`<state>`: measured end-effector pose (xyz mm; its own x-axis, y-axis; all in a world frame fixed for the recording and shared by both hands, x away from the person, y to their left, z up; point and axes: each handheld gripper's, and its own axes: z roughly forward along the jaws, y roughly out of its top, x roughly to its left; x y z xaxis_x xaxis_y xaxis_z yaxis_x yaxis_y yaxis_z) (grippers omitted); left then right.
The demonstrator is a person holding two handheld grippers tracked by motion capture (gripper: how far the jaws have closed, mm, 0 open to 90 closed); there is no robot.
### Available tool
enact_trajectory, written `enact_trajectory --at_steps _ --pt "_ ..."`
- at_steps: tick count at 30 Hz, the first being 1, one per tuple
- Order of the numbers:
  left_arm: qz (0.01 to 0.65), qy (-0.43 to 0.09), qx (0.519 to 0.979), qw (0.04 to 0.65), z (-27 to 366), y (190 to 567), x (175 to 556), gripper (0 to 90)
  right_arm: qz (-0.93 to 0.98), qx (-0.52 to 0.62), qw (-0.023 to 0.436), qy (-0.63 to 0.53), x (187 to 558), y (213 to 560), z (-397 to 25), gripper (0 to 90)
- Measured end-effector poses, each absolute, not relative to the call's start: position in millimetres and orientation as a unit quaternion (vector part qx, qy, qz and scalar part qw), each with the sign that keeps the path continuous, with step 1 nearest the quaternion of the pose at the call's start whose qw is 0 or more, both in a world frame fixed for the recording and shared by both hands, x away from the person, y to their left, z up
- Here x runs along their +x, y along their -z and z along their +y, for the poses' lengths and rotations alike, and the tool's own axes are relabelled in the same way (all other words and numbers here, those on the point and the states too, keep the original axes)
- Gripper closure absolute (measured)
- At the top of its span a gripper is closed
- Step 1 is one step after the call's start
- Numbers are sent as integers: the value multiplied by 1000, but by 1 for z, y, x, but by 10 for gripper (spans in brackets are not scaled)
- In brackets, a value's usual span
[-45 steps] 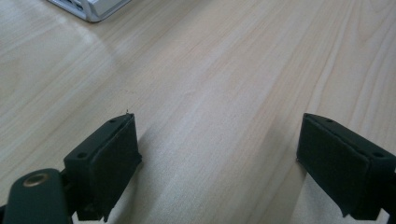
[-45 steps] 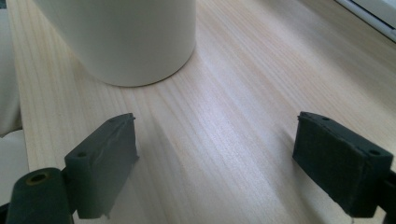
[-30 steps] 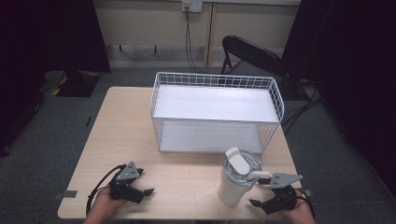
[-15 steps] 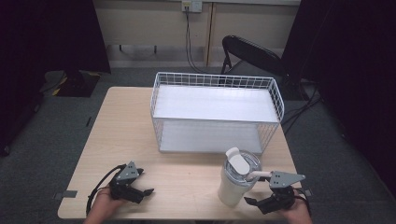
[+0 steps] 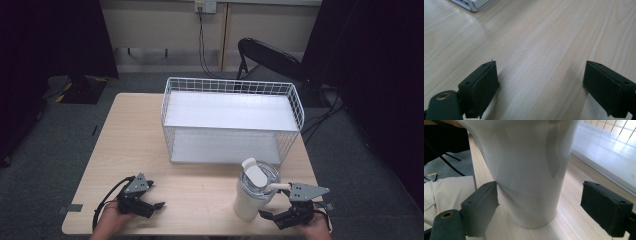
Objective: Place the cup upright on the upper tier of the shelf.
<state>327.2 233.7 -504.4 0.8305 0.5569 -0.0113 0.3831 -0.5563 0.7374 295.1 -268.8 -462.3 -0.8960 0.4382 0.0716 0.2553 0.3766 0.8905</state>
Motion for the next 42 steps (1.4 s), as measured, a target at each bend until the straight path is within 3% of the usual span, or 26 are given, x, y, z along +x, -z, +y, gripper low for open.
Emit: enact_trajectory --at_steps 26,42 --pt "269 -112 875 387 234 504 327 122 810 206 70 -545 298 460 -250 118" --pt "269 -112 875 387 234 504 327 122 815 206 82 -535 299 461 -241 98"
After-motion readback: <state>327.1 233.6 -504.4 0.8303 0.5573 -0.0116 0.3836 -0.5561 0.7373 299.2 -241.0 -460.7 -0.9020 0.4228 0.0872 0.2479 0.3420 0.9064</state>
